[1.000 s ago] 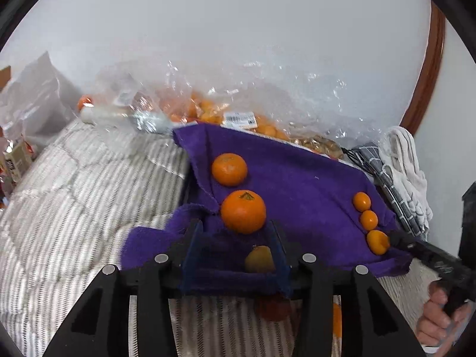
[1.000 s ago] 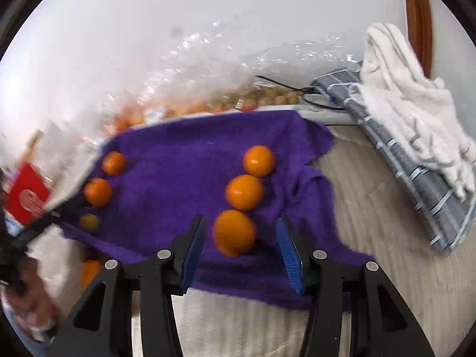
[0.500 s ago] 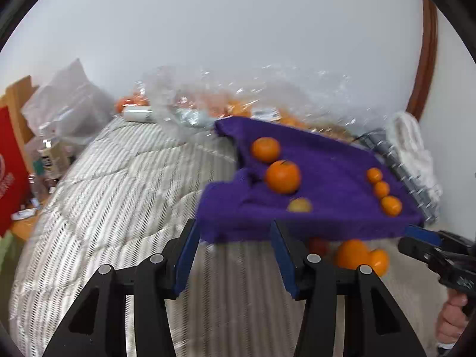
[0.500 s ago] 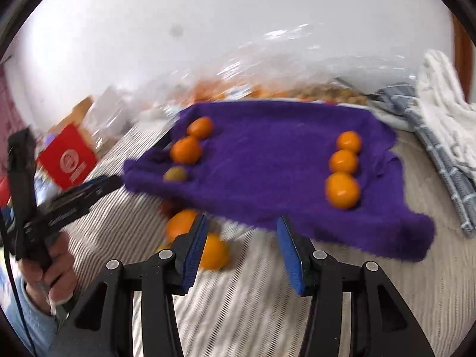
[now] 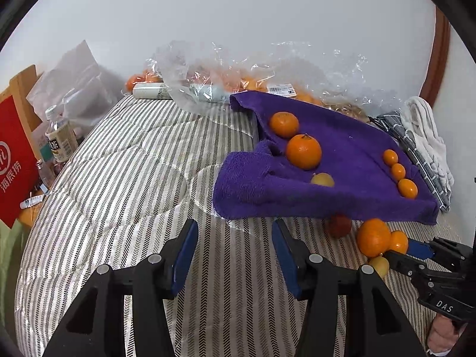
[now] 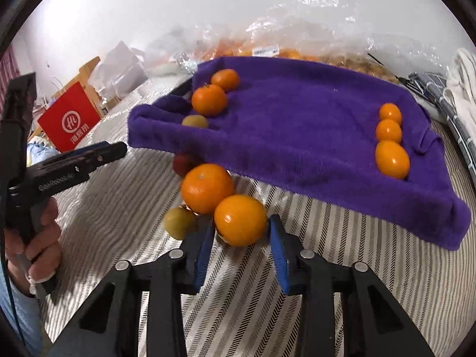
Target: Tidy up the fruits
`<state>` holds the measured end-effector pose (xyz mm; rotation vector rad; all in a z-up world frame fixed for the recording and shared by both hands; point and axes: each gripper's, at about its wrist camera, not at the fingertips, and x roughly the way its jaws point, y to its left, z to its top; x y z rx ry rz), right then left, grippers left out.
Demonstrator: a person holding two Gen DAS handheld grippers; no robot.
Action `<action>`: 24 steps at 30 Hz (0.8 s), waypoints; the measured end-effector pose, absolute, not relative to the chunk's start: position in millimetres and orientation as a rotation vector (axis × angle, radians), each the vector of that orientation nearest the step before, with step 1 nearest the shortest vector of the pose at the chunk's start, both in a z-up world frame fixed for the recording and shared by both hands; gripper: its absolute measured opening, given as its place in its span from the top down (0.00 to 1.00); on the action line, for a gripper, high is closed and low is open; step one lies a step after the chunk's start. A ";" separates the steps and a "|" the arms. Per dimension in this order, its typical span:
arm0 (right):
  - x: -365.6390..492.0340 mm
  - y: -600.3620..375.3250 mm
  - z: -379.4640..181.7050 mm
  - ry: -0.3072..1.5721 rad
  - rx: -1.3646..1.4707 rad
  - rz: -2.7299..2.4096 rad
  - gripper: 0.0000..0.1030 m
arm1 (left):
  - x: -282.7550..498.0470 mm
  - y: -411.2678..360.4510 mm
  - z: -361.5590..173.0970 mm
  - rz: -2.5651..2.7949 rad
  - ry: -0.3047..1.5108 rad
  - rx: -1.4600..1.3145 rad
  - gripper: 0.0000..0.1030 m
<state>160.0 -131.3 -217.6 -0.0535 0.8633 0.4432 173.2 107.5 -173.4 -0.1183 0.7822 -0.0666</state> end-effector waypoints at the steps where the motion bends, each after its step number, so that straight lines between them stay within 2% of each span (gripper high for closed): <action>1: 159.6 -131.8 -216.9 0.864 -0.055 0.441 0.65 | 172.9 106.2 -173.5 -0.071 0.784 -0.114 0.52; 10: 141.8 -184.5 -192.3 0.760 -0.058 0.291 0.65 | 175.3 98.2 -179.0 -0.084 0.825 -0.092 0.52; 24: 131.0 -254.3 -208.1 0.752 0.055 0.181 0.65 | 178.7 89.0 -186.6 -0.111 0.875 -0.057 0.49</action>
